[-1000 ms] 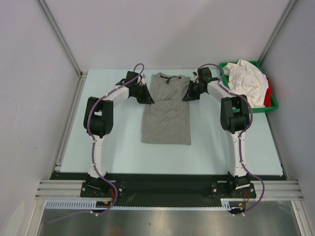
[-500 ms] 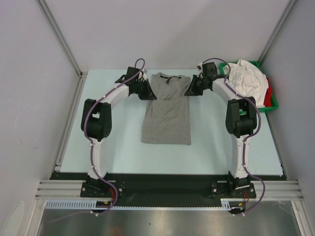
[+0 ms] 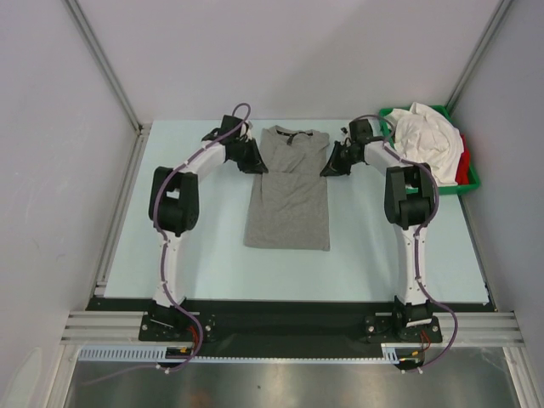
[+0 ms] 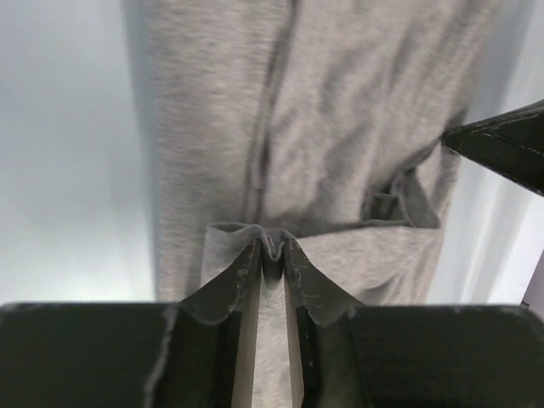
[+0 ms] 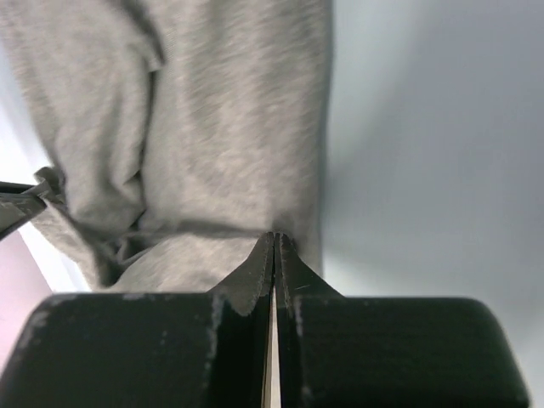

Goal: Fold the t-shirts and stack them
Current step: Fold the tshirt

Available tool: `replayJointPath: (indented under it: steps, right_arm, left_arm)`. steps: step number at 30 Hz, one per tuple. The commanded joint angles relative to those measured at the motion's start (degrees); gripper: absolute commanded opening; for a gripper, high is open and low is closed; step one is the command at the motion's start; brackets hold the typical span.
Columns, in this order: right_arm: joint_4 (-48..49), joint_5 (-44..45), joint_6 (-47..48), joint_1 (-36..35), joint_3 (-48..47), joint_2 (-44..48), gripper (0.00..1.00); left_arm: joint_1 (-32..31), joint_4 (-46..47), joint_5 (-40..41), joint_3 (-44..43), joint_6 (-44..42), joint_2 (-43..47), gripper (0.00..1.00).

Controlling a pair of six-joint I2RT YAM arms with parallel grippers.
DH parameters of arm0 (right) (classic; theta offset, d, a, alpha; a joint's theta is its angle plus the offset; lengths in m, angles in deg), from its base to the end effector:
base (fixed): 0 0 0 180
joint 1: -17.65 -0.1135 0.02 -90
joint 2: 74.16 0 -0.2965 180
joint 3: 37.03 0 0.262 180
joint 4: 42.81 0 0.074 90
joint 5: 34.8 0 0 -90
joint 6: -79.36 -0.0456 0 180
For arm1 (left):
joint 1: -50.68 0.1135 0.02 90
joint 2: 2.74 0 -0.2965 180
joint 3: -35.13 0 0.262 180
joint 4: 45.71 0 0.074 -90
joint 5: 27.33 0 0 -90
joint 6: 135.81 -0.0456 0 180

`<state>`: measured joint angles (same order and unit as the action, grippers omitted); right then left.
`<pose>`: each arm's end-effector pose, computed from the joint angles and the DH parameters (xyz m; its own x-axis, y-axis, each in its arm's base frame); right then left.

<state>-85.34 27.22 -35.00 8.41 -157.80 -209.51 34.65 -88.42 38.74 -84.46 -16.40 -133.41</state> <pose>0.5360 0.1089 0.1600 -0.9172 0.2198 -0.3322 -0.0164 0.8124 0.5829 0.5126 -0.1665 0.1947 -0.9126 -0.2048 -0.3539 0.0397 0.8171 -0.5752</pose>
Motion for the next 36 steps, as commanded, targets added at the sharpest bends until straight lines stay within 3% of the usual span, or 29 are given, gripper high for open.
replayJointPath:
  steps: [1,5,9,15,16,17,21,24,27,28,31,36]
  right_arm:
    - [-0.6,-1.7,0.5,0.2,-5.1,-1.7,0.0]
    - [-1.2,-1.5,0.7,0.4,-6.9,-2.9,0.01]
    - [-3.7,-0.6,1.5,0.4,-9.3,-3.3,0.02]
    - [-12.0,4.0,2.6,1.2,-15.9,-1.7,0.3]
    - [-16.0,7.8,3.1,1.4,-16.7,-0.5,0.42]
    - [-18.0,10.1,3.4,1.8,-17.2,0.1,0.48]
    - [-22.9,16.1,3.2,3.6,-14.7,5.5,0.63]
    - [-22.2,17.1,1.5,3.9,-6.1,12.8,0.69]
    - [-16.0,12.5,-3.5,2.1,11.7,25.0,0.72]
    - [-9.8,8.9,-5.4,1.7,21.5,28.4,0.72]
    - [1.7,5.9,-13.3,-1.6,35.4,41.2,0.73]
    - [19.4,6.6,-28.9,-6.5,64.0,58.0,0.7]
  left_arm:
    - [1.7,-2.7,1.7,-5.0,-1.5,-2.5,0.22]
    - [2.0,-4.2,2.6,-6.6,-2.9,-3.3,0.24]
    - [2.0,-4.2,1.6,-6.8,-4.2,-2.7,0.32]
    - [2.0,-4.9,5.3,-5.4,-6.3,2.7,0.52]
    - [2.0,-5.2,7.0,-4.3,-6.9,5.7,0.58]
    - [2.0,-5.3,11.0,-3.5,-7.6,7.7,0.63]
    - [2.1,-6.6,15.7,2.4,-9.1,16.1,0.65]
    - [2.1,-4.2,15.0,16.9,-4.8,24.9,0.62]
    - [1.7,2.1,10.6,28.9,3.5,35.0,0.58]
    - [1.4,4.1,9.3,36.8,6.2,37.4,0.55]
    - [-0.7,11.3,6.4,51.2,15.4,47.1,0.55]
    - [-2.7,20.4,7.9,69.2,29.6,60.3,0.61]
